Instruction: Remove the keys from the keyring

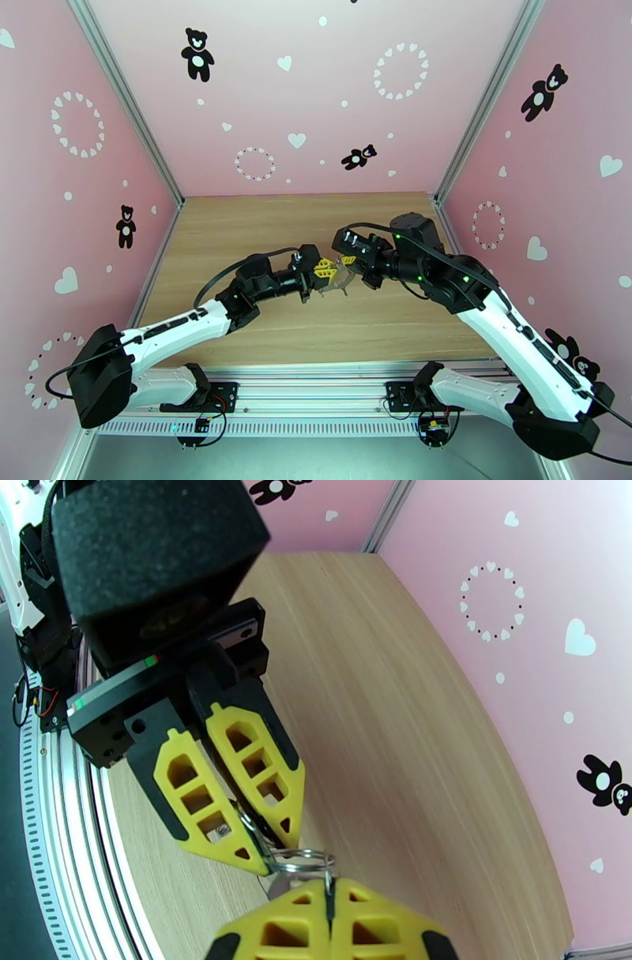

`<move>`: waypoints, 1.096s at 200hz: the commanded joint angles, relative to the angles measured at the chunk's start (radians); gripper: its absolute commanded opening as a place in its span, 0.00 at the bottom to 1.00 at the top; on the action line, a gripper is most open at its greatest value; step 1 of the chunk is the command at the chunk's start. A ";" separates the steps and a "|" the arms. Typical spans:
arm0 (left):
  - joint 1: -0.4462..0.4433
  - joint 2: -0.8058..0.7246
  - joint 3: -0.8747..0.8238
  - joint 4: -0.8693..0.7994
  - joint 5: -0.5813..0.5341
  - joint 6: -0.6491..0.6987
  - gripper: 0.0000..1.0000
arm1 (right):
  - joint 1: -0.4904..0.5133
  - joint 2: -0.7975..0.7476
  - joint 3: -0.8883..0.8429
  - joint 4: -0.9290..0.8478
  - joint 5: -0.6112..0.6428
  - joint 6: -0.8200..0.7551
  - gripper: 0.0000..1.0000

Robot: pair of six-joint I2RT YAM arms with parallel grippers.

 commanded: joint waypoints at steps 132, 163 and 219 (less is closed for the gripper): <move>0.004 -0.037 0.074 -0.150 0.008 0.086 0.00 | 0.002 0.008 0.081 -0.082 -0.007 -0.005 0.00; 0.003 -0.033 0.064 -0.126 -0.050 0.077 0.08 | 0.002 0.001 0.077 -0.085 -0.022 -0.001 0.00; 0.001 -0.041 0.064 -0.047 -0.067 0.059 0.24 | 0.002 0.023 0.080 -0.080 -0.063 0.007 0.00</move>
